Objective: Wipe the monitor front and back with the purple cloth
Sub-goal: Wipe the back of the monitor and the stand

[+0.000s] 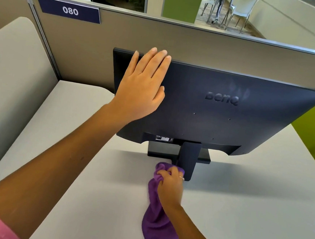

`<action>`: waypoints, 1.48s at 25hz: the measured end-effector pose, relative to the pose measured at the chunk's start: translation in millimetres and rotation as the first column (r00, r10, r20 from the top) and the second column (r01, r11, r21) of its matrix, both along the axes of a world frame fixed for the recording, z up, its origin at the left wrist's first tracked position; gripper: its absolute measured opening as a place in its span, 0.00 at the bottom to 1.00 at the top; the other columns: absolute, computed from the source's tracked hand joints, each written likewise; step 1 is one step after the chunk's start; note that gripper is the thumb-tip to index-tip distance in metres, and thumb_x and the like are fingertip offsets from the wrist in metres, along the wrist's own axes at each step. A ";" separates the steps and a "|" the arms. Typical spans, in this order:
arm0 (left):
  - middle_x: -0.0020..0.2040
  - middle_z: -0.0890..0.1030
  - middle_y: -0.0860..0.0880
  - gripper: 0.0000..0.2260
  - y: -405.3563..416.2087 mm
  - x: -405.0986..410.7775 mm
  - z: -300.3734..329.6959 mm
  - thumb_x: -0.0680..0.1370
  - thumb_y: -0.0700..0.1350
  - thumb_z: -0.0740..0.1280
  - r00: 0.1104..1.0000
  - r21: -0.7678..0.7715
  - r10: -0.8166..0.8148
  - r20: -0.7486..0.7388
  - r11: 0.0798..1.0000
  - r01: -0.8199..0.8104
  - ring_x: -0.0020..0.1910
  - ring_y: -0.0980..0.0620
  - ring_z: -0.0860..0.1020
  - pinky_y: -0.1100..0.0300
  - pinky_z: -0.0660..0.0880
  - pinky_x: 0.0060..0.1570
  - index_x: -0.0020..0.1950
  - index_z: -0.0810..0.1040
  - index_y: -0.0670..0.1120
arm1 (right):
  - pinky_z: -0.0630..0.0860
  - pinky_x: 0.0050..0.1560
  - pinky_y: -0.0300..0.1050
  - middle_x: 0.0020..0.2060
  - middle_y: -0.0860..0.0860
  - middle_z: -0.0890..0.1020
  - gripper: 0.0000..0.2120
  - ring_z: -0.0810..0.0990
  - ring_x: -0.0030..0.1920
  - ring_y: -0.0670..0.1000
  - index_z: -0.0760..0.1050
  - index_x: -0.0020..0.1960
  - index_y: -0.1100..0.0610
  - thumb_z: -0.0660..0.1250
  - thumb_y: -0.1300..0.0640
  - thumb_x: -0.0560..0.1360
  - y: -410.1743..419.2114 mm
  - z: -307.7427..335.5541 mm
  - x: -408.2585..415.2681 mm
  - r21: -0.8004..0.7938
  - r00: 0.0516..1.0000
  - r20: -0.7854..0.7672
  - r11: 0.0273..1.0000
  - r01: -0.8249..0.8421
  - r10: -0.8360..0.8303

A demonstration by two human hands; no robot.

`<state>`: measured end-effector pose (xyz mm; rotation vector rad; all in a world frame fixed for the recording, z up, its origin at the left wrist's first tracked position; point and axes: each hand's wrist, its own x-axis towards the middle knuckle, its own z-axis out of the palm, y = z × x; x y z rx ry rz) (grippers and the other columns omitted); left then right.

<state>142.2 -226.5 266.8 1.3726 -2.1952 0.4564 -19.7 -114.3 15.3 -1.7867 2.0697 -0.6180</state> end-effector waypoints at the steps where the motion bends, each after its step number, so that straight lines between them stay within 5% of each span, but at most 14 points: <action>1: 0.75 0.63 0.43 0.24 10.5 -0.1 -12.0 0.79 0.46 0.56 0.998 -0.030 -0.011 -0.063 1.000 0.009 0.76 0.43 0.57 0.44 0.50 0.74 0.75 0.63 0.43 | 0.79 0.49 0.46 0.52 0.53 0.75 0.08 0.74 0.50 0.49 0.78 0.55 0.59 0.62 0.60 0.78 8.0 -0.3 -12.4 -0.042 0.994 0.031 0.993 0.106 -0.105; 4: 0.73 0.67 0.41 0.21 57.7 5.1 -76.0 0.77 0.42 0.60 0.974 -0.029 -0.093 -0.209 0.996 0.089 0.74 0.42 0.61 0.42 0.55 0.73 0.71 0.69 0.41 | 0.79 0.45 0.49 0.52 0.60 0.74 0.14 0.74 0.51 0.58 0.76 0.60 0.63 0.66 0.66 0.75 16.3 0.2 -41.1 -0.202 0.952 0.033 0.931 0.305 -0.304; 6: 0.71 0.69 0.41 0.21 87.3 13.8 -128.1 0.75 0.41 0.63 0.972 0.109 -0.077 -0.221 0.989 0.103 0.72 0.41 0.65 0.41 0.59 0.72 0.69 0.72 0.40 | 0.78 0.46 0.48 0.53 0.59 0.74 0.16 0.74 0.52 0.57 0.74 0.64 0.60 0.65 0.64 0.76 10.1 3.5 -49.3 -0.234 0.948 0.030 0.920 0.315 -0.317; 10: 0.66 0.75 0.39 0.21 115.0 30.1 -210.9 0.72 0.45 0.66 0.989 0.469 0.063 -0.131 0.883 0.006 0.65 0.37 0.74 0.40 0.65 0.65 0.64 0.77 0.40 | 0.79 0.39 0.47 0.45 0.52 0.77 0.10 0.79 0.45 0.56 0.72 0.51 0.47 0.57 0.43 0.78 1.0 -4.3 -44.3 -0.212 0.983 -0.104 0.969 0.128 -0.152; 13: 0.67 0.73 0.39 0.22 114.2 40.6 -247.8 0.75 0.48 0.61 0.979 0.648 0.197 -0.051 0.753 -0.118 0.66 0.36 0.72 0.39 0.63 0.65 0.66 0.75 0.40 | 0.78 0.41 0.42 0.45 0.48 0.76 0.10 0.79 0.45 0.52 0.70 0.48 0.45 0.56 0.40 0.77 7.4 -22.1 -26.3 -0.159 0.984 -0.178 0.987 -0.021 -0.007; 15: 0.73 0.66 0.40 0.27 112.9 51.9 -270.6 0.79 0.55 0.48 0.974 0.714 0.227 0.020 0.678 -0.173 0.72 0.38 0.64 0.41 0.58 0.70 0.72 0.68 0.41 | 0.77 0.49 0.45 0.52 0.46 0.75 0.09 0.77 0.54 0.53 0.70 0.57 0.44 0.55 0.44 0.79 2.5 -28.2 -5.2 -0.069 0.966 -0.217 0.984 -0.161 0.143; 17: 0.76 0.60 0.41 0.35 117.1 60.3 -293.4 0.79 0.60 0.34 0.975 0.723 0.199 0.095 0.660 -0.205 0.74 0.39 0.60 0.42 0.57 0.70 0.75 0.62 0.41 | 0.74 0.61 0.51 0.66 0.52 0.68 0.20 0.68 0.67 0.58 0.61 0.72 0.48 0.57 0.54 0.81 -18.2 -30.1 10.1 0.053 0.948 -0.186 0.966 -0.251 0.257; 20: 0.74 0.63 0.41 0.32 125.8 62.7 -306.3 0.81 0.57 0.36 0.968 0.731 0.208 0.142 0.637 -0.244 0.72 0.38 0.63 0.41 0.62 0.67 0.74 0.63 0.40 | 0.69 0.65 0.53 0.75 0.55 0.52 0.32 0.59 0.72 0.61 0.50 0.77 0.56 0.61 0.65 0.77 -60.8 -24.6 17.6 0.148 0.969 -0.204 0.983 -0.111 0.140; 23: 0.75 0.62 0.42 0.30 124.6 62.4 -314.3 0.81 0.56 0.39 0.965 0.708 0.227 0.131 0.660 -0.251 0.73 0.39 0.62 0.41 0.61 0.68 0.75 0.62 0.41 | 0.70 0.64 0.53 0.75 0.59 0.50 0.30 0.55 0.74 0.62 0.50 0.75 0.62 0.58 0.67 0.77 -94.4 -34.8 16.6 0.157 0.984 -0.169 0.984 0.090 -0.063; 26: 0.75 0.62 0.42 0.29 125.3 61.4 -319.7 0.81 0.56 0.41 0.967 0.683 0.227 0.117 0.689 -0.244 0.73 0.40 0.62 0.41 0.61 0.68 0.75 0.62 0.41 | 0.54 0.73 0.53 0.75 0.62 0.55 0.26 0.51 0.75 0.62 0.51 0.75 0.65 0.54 0.60 0.80 -108.0 -48.7 21.6 0.172 0.973 -0.205 0.974 0.145 -0.109; 28: 0.75 0.62 0.43 0.29 125.6 61.2 -320.6 0.81 0.56 0.40 0.966 0.675 0.230 0.120 0.694 -0.249 0.74 0.40 0.61 0.42 0.60 0.68 0.75 0.62 0.42 | 0.51 0.74 0.55 0.73 0.63 0.60 0.24 0.54 0.74 0.62 0.56 0.74 0.64 0.55 0.57 0.80 -116.2 -52.1 23.7 0.175 0.975 -0.215 0.980 0.096 -0.057; 31: 0.76 0.61 0.43 0.28 125.4 62.2 -322.4 0.81 0.55 0.42 0.965 0.662 0.231 0.122 0.705 -0.252 0.74 0.41 0.61 0.42 0.60 0.69 0.76 0.60 0.42 | 0.64 0.70 0.54 0.68 0.60 0.67 0.21 0.63 0.70 0.62 0.63 0.70 0.61 0.57 0.62 0.78 -117.3 -53.9 29.0 0.144 0.974 -0.196 0.986 -0.081 0.109; 34: 0.76 0.60 0.43 0.28 125.8 61.9 -322.3 0.80 0.55 0.44 0.965 0.671 0.231 0.124 0.697 -0.253 0.74 0.41 0.60 0.41 0.60 0.69 0.76 0.60 0.42 | 0.56 0.74 0.51 0.73 0.56 0.60 0.25 0.55 0.74 0.57 0.60 0.73 0.59 0.57 0.67 0.77 -99.7 -57.2 40.9 0.149 0.913 -0.207 0.934 -0.325 0.351; 37: 0.76 0.60 0.43 0.29 126.0 59.9 -319.3 0.80 0.56 0.40 0.963 0.681 0.235 0.131 0.685 -0.260 0.74 0.41 0.60 0.41 0.60 0.69 0.76 0.60 0.42 | 0.56 0.73 0.52 0.75 0.53 0.58 0.27 0.55 0.75 0.57 0.60 0.74 0.57 0.59 0.68 0.77 -86.7 -57.6 37.9 0.158 0.882 -0.208 0.904 -0.396 0.423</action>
